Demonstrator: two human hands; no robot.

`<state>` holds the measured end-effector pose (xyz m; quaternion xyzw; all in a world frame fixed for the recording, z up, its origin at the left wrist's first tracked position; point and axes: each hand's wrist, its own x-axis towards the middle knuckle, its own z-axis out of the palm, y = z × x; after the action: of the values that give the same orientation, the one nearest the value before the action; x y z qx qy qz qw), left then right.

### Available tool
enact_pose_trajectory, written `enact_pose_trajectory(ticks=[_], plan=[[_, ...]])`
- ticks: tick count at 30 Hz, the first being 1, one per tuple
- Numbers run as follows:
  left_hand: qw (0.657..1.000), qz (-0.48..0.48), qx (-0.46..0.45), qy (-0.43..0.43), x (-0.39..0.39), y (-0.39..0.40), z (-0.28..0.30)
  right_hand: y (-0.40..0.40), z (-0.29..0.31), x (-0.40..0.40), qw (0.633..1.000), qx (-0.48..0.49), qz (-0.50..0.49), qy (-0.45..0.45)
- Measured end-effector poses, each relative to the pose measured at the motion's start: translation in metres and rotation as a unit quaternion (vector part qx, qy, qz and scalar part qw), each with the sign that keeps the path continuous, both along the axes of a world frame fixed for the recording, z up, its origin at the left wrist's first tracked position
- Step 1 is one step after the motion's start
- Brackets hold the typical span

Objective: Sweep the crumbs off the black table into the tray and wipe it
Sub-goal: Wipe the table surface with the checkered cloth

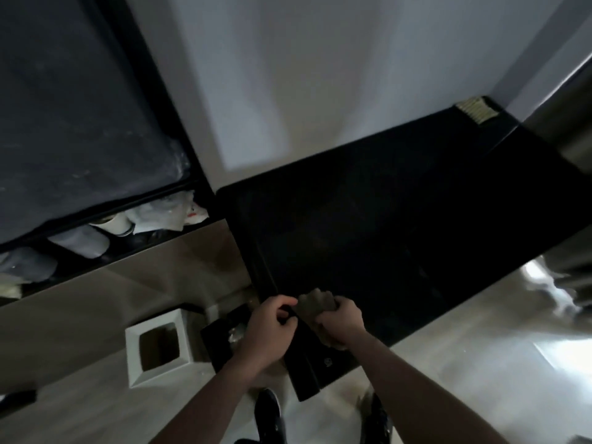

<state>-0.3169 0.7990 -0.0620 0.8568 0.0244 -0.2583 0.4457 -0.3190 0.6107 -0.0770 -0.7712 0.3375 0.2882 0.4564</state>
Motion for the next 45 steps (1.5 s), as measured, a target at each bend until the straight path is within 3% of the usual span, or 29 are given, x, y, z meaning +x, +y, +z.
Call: enact_pose_trajectory(ticks=[4, 8, 11, 16, 21, 29, 39, 45], plan=[[0.994, 0.038, -0.058, 0.082, -0.003, -0.057, 0.029, -0.056, 0.041, -0.032, 0.990, 0.084, -0.052, -0.100], [0.957, 0.052, -0.184, 0.218, -0.021, -0.140, 0.056, -0.142, 0.088, -0.070, 0.959, 0.205, -0.099, -0.169], [0.929, 0.048, -0.267, 0.251, -0.041, -0.215, 0.080, -0.219, 0.106, -0.092, 0.939, 0.265, -0.102, -0.192], [0.949, 0.118, -0.248, 0.156, -0.067, -0.315, 0.102, -0.320, 0.122, -0.111, 0.953, 0.176, -0.090, -0.232], [0.952, 0.157, -0.238, 0.114, -0.078, -0.364, 0.112, -0.364, 0.132, -0.106, 0.957, 0.132, -0.052, -0.251], [0.932, 0.191, -0.269, 0.152, -0.030, -0.404, 0.101, -0.405, 0.136, -0.059, 0.955, 0.164, -0.004, -0.249], [0.938, 0.170, -0.257, 0.159, 0.052, -0.494, 0.079, -0.487, 0.121, 0.014, 0.972, 0.076, -0.061, -0.213], [0.936, 0.187, -0.239, 0.178, 0.107, -0.550, 0.068, -0.545, 0.092, 0.078, 0.977, 0.055, -0.025, -0.204]])
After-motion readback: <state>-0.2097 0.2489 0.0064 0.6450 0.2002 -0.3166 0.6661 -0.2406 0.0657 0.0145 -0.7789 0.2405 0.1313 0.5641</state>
